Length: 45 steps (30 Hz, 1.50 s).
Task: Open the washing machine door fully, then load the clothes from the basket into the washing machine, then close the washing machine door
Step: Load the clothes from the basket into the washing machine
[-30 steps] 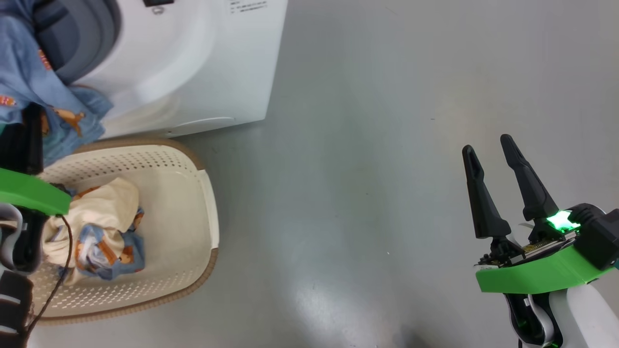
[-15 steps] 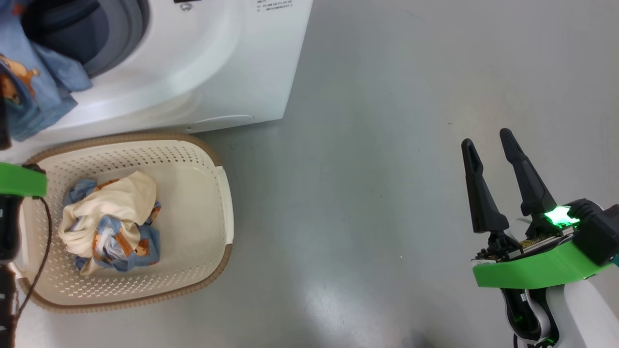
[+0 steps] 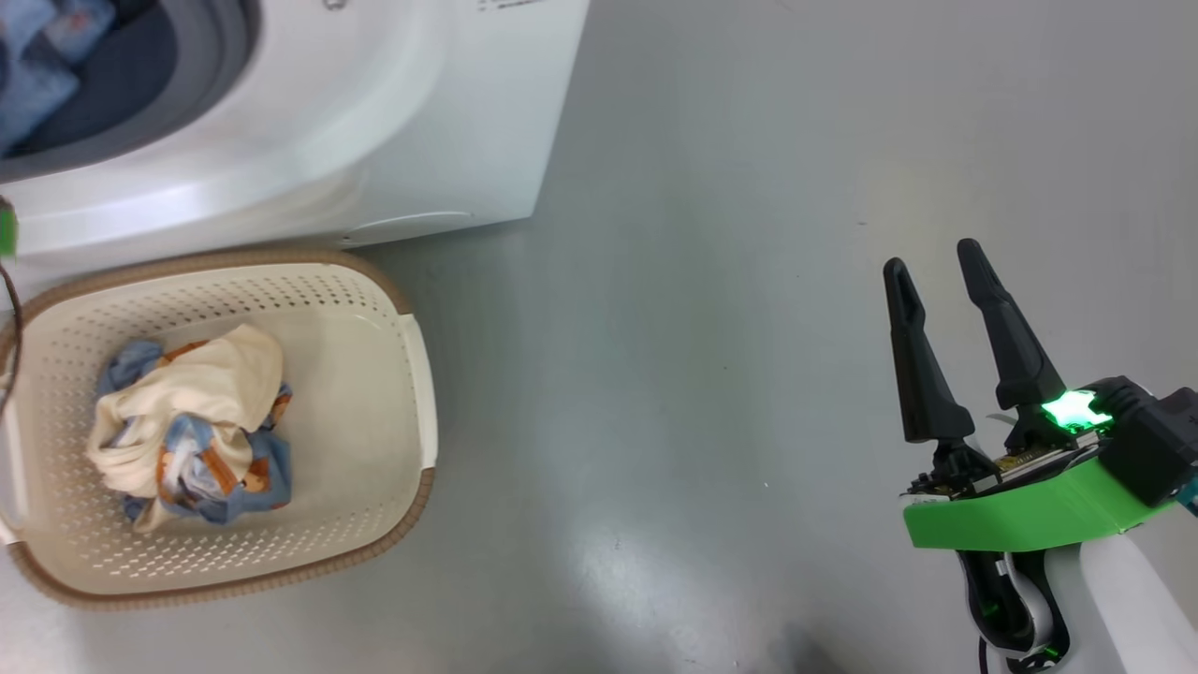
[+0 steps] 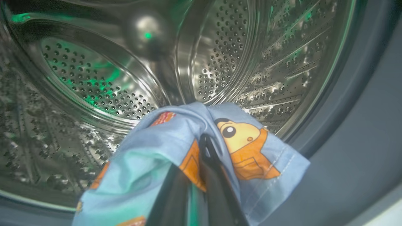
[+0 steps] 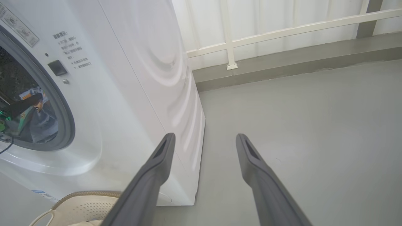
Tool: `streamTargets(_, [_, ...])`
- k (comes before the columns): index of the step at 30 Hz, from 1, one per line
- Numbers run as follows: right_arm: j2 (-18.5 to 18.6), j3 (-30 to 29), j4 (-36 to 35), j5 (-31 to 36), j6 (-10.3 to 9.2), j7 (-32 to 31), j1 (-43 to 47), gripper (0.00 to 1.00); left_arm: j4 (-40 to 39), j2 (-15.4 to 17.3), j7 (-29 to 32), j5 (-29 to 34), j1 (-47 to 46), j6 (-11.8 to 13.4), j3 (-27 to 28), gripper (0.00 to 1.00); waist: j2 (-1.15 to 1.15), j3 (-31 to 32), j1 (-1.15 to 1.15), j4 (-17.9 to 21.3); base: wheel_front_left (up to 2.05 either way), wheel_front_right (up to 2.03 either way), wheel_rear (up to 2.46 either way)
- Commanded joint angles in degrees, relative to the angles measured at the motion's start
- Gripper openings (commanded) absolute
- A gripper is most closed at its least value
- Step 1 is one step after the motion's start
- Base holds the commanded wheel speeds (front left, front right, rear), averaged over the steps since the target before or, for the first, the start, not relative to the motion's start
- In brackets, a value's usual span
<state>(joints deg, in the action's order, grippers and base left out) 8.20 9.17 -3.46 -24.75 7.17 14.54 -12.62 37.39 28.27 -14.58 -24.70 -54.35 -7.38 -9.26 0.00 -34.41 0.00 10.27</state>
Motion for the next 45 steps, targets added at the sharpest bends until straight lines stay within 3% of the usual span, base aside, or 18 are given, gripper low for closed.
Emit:
streamTargets(1, [-0.07, 1.34, -0.99, -0.52, 0.32, 0.46, -0.02, 1.0, 1.69, 3.52, 0.48, 0.93, -3.93, -0.11, 0.61, 0.0, 0.0, -0.57, 0.0, 0.8, 0.0, 0.0, 0.0])
streamTargets(12, [-0.9, 3.1, -0.65, -0.71, 0.32, 0.46, 0.55, 1.0, 14.71, 6.14, 2.8, 3.75, -16.11, -0.11, -6.81, 0.0, 0.0, -2.09, 0.0, 4.81, 0.0, 0.0, 0.0])
streamTargets(21, [-1.05, 4.7, -1.02, -0.52, 0.32, 0.46, 1.45, 1.0, 23.63, 8.39, 0.91, 4.58, -24.24, 0.56, -7.86, 0.0, 0.0, -3.76, 0.0, 8.38, 0.0, 0.0, 0.0])
streamTargets(26, [-0.84, 5.35, -1.35, -0.43, 0.32, 0.46, 2.38, 1.0, 23.91, 9.57, -0.31, 5.46, -25.87, 1.16, -7.52, 0.0, 0.0, -4.1, 0.0, 9.75, 0.0, 0.0, 0.0])
streamTargets(31, [-0.93, 5.82, -1.79, -0.32, 0.32, 0.46, 2.46, 1.0, 18.4, 9.99, -0.39, 6.85, -24.14, 2.69, -6.14, 0.0, 0.0, -4.81, 0.0, 10.36, 0.0, 0.0, 0.0])
streamTargets(36, [-1.36, 6.1, -1.65, -0.14, 0.32, 0.46, 2.15, 1.0, 19.32, 9.44, -0.4, 7.87, -22.47, 2.14, -6.32, 0.0, 0.0, -5.0, 0.0, 10.29, 0.0, 0.0, 0.0])
streamTargets(42, [-1.71, 6.07, -1.2, -0.32, 0.32, 0.46, 1.73, 1.0, 24.67, 8.45, -0.41, 8.58, -24.79, 1.18, -8.12, 0.29, 0.0, -4.32, 0.0, 9.33, 0.0, 0.0, 0.0])
streamTargets(45, [-1.71, 6.19, -0.99, -0.36, 0.32, 0.46, 1.55, 1.0, 27.67, 7.89, 0.09, 8.38, -25.77, 0.74, -8.9, 0.7, 0.0, -3.61, 0.0, 8.91, 0.0, 0.0, 0.0])
